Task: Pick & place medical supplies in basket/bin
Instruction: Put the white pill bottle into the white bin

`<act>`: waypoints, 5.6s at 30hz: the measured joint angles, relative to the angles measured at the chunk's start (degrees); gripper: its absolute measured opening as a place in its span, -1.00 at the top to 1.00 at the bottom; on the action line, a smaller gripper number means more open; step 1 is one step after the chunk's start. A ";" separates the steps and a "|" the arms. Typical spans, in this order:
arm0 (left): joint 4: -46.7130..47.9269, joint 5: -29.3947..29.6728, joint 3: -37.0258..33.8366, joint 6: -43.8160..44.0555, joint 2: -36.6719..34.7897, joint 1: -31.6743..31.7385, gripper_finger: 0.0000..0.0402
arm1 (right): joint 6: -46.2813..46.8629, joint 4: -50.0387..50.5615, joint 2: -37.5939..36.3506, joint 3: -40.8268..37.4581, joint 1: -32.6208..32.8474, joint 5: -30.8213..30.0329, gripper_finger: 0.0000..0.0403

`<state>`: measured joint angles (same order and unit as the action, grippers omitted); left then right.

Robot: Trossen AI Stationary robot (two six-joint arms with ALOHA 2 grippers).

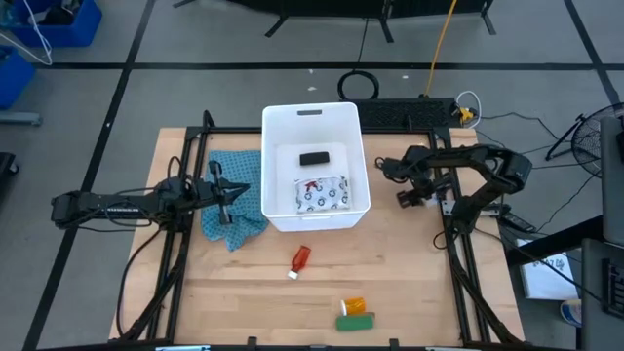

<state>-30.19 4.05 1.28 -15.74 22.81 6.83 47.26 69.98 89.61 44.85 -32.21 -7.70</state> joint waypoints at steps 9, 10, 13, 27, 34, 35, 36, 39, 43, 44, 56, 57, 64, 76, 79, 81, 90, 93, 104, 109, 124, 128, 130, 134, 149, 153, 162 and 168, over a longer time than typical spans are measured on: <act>-0.05 -0.40 0.00 0.14 0.02 0.01 0.87 | -1.81 -2.59 0.01 -1.65 -2.86 -1.27 -0.11; -0.05 -0.54 0.00 0.15 0.00 0.00 0.87 | -2.62 -3.17 0.01 -2.27 -3.10 -1.23 -0.11; -0.05 -0.56 0.00 0.16 0.02 0.00 0.87 | -4.05 -4.92 -0.15 -4.00 -3.39 -1.38 -0.07; -0.05 -0.56 0.00 0.14 0.00 0.00 0.87 | -6.97 -5.89 -0.04 -5.23 -3.43 -1.21 0.26; -0.06 -0.56 0.00 0.02 0.00 0.01 0.87 | -6.65 -2.73 -2.24 -4.37 -3.43 -4.64 0.24; -0.06 -0.56 0.00 -0.01 0.02 0.01 0.87 | -6.63 -2.65 -3.36 -3.90 -3.45 -4.90 0.23; -0.03 -0.56 0.00 -0.11 0.00 0.00 0.87 | -6.62 -2.98 -4.79 -3.32 -3.45 -5.77 0.24; -0.04 -0.55 0.00 -0.47 0.02 0.04 0.87 | -7.19 -3.30 -8.72 -2.67 -4.27 -6.11 0.26; -0.04 -0.55 0.00 -0.51 0.01 0.05 0.87 | -7.63 -3.89 -13.78 -1.05 -5.39 -5.98 0.26; -0.03 -0.54 0.00 -0.47 0.01 0.04 0.87 | -7.68 -3.98 -15.02 -0.75 -5.64 -6.01 0.26; 0.09 -0.54 0.00 0.40 0.01 0.04 0.87 | -19.09 -16.91 -29.06 8.95 -8.37 -8.91 0.26; 0.15 -0.54 0.00 0.43 0.01 0.07 0.87 | -21.19 -18.96 -29.90 9.90 -8.31 -8.69 0.26; 0.45 -0.52 0.00 0.33 0.07 0.07 0.87 | -34.77 -40.80 -32.90 12.54 -4.36 6.65 0.25; 2.34 0.99 0.00 0.89 0.07 0.07 0.87 | -56.13 -65.57 -29.73 12.44 8.33 19.97 0.26; 3.31 1.28 0.00 0.20 0.07 0.07 0.87 | -61.95 -67.96 -28.77 10.15 10.92 20.06 0.26; 3.38 2.31 0.00 -0.72 0.07 0.07 0.87 | -62.85 -70.95 -28.71 7.82 11.49 20.80 0.26; 3.05 4.05 0.00 -1.07 0.07 0.07 0.87 | -57.84 -82.17 -29.11 -0.44 11.32 22.82 0.26; 3.08 4.05 0.00 -0.81 0.07 0.07 0.87 | -57.51 -81.35 -28.35 1.06 12.27 19.82 0.26; 3.40 4.09 0.00 -0.25 0.05 0.07 0.87 | -70.62 -44.31 -7.48 38.24 12.39 9.08 0.26; 3.68 4.08 0.00 -0.29 0.06 0.07 0.87 | -78.11 -32.24 5.51 52.76 11.26 8.53 0.26; 6.15 4.52 0.00 -0.71 0.05 0.07 0.87 | -93.06 -32.00 24.18 60.49 8.90 7.72 0.26; 6.18 4.89 0.00 -0.71 0.04 0.07 0.87 | -94.91 -31.29 26.66 60.49 8.49 3.27 0.26; 6.31 5.07 0.00 -0.84 0.04 0.07 0.87 | -95.89 -29.56 27.57 60.47 8.03 0.05 0.26; 6.48 5.08 0.00 -1.11 0.04 0.07 0.87 | -95.58 -25.79 28.45 60.39 6.24 0.26 0.26; 6.46 5.08 0.00 -1.74 0.06 0.07 0.87 | -90.75 -22.80 28.41 52.78 4.73 3.97 0.26; 6.46 5.08 0.00 -1.69 0.06 0.07 0.87 | -91.66 -28.58 28.31 47.15 6.09 -3.42 0.26; 6.43 5.07 0.00 -1.61 0.04 0.07 0.87 | -91.73 -30.75 28.32 43.85 6.84 -4.43 0.25; 6.42 5.05 0.00 -1.50 0.07 0.07 0.87 | -92.39 -35.49 28.08 43.71 7.72 -9.00 0.03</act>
<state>-23.77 9.10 1.28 -17.23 22.87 6.90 -45.13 34.49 117.69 88.55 -24.49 -16.71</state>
